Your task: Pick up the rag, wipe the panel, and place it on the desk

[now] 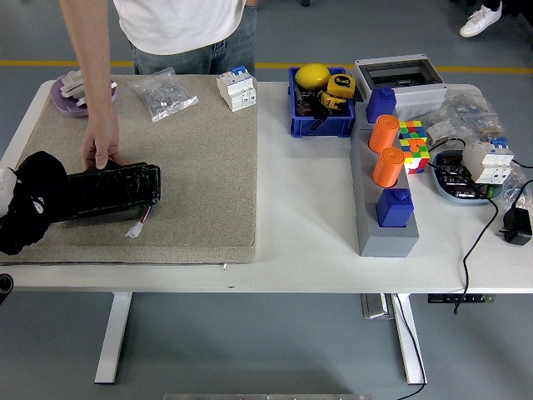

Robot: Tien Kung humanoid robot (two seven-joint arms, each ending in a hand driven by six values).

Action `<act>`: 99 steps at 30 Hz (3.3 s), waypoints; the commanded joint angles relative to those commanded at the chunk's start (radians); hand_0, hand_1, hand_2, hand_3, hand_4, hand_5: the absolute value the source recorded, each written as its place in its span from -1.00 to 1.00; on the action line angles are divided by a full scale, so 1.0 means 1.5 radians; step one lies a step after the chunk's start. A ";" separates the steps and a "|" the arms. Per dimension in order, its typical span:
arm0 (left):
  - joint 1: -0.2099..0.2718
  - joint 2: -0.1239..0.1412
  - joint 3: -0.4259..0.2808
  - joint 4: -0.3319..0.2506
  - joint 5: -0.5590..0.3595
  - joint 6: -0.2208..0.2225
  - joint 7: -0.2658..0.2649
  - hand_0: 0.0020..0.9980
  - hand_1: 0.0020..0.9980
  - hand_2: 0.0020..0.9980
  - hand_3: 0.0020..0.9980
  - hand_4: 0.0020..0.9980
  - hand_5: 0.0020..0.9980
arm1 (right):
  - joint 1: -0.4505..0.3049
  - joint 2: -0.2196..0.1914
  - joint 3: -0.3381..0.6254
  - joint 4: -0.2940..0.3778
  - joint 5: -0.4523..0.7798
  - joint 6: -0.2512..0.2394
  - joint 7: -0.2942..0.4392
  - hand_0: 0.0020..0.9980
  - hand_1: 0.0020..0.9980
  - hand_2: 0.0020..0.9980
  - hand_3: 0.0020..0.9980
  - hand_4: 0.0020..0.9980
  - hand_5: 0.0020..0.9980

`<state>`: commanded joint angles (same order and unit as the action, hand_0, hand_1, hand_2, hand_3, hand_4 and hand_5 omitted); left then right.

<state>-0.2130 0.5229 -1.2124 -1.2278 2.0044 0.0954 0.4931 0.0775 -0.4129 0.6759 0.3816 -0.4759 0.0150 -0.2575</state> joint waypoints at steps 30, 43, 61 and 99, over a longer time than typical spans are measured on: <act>-0.067 -0.035 0.103 -0.046 -0.019 0.002 0.017 -0.62 -0.65 0.09 0.12 0.11 -0.78 | 0.001 0.001 0.003 0.001 0.000 0.004 -0.001 0.36 0.30 0.40 0.31 1.00 -0.04; -0.106 -0.066 0.160 -0.057 -0.033 0.003 0.028 -0.62 -0.65 0.09 0.12 0.11 -0.78 | 0.002 0.001 0.006 0.002 -0.003 0.006 -0.002 0.36 0.30 0.40 0.31 1.00 -0.03; -0.141 -0.100 0.211 -0.058 -0.039 0.004 0.039 -0.62 -0.65 0.09 0.12 0.11 -0.78 | 0.003 0.001 0.001 0.001 0.002 0.009 0.000 0.37 0.30 0.40 0.31 1.00 -0.03; -0.048 -0.009 0.074 -0.030 -0.010 0.000 0.046 -0.62 -0.65 0.09 0.12 0.11 -0.79 | -0.002 -0.002 0.016 0.001 -0.004 0.010 -0.001 0.36 0.29 0.40 0.31 1.00 -0.03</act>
<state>-0.2857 0.5087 -1.1011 -1.2733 1.9900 0.0956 0.5617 0.0747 -0.4164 0.6993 0.3838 -0.4826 0.0295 -0.2590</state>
